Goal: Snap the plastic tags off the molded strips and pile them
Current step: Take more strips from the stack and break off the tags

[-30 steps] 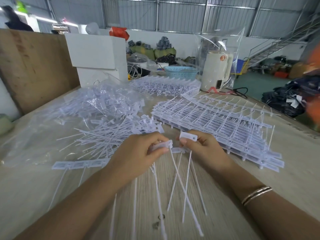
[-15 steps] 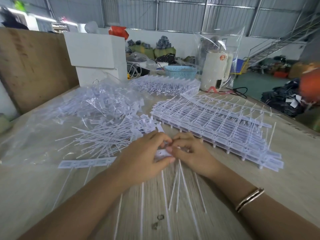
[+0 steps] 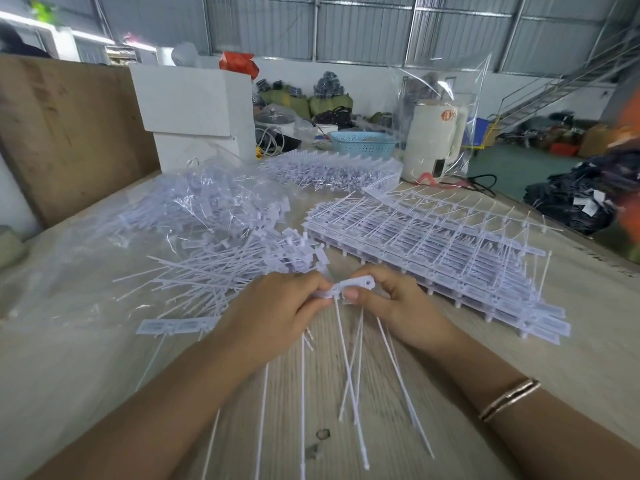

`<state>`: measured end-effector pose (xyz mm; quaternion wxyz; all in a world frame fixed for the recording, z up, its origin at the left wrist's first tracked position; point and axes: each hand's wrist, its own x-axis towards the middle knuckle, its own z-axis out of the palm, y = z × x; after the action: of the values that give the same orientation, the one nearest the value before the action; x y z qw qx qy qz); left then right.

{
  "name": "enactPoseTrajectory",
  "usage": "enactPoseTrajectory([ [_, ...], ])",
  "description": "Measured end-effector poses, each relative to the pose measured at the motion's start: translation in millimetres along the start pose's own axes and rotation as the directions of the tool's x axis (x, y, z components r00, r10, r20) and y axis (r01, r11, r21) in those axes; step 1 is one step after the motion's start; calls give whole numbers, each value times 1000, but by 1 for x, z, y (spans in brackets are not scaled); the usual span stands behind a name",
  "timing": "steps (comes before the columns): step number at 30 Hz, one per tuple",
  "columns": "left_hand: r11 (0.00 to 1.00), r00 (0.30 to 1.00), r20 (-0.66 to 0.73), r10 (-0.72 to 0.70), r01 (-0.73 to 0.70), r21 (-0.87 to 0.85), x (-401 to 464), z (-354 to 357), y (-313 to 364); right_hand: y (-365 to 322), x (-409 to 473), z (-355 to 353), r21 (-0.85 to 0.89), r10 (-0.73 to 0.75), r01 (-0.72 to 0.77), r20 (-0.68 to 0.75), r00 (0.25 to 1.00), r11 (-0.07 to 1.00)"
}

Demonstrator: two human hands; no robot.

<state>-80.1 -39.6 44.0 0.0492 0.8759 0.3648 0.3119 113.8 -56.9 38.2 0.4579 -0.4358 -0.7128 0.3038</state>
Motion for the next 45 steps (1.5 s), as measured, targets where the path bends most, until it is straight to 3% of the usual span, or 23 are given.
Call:
enactPoseTrajectory([
  [5,992,997,-30,-64,61,-112,3,1,-4,0,0,1,43,-67,71,-82,994,997],
  [8,988,997,-41,-64,58,-142,2,-2,-4,2,-3,-2,254,67,-28,-144,987,967],
  [10,990,996,-68,-52,43,-132,0,-2,-3,7,-3,-6,274,162,-109,-176,971,955],
  [12,995,997,-58,-42,36,-94,0,-2,0,17,2,-11,52,177,-170,-214,961,984],
  [15,995,998,-42,-52,48,-83,1,2,3,24,10,-10,-320,148,-206,-195,970,925],
  [20,997,997,-10,-75,74,-33,1,7,6,14,7,-2,-355,-28,-66,-254,967,932],
  [24,999,999,-25,-43,43,0,3,7,12,0,0,11,-479,-44,-7,-95,994,878],
  [27,999,1000,-10,-26,26,-31,2,5,14,0,2,12,-380,-50,23,-63,997,925],
  [30,997,999,44,-17,20,-76,0,-1,9,1,3,5,-196,36,-60,-125,992,979],
  [33,999,998,66,-15,18,-43,0,-3,4,2,4,1,-173,92,-113,-125,988,978],
  [39,999,999,22,-39,39,-24,2,-1,1,0,4,3,-212,-57,53,-13,998,976],
  [45,991,997,-12,-72,71,-113,4,0,0,5,6,1,-202,-170,152,-72,983,968],
])
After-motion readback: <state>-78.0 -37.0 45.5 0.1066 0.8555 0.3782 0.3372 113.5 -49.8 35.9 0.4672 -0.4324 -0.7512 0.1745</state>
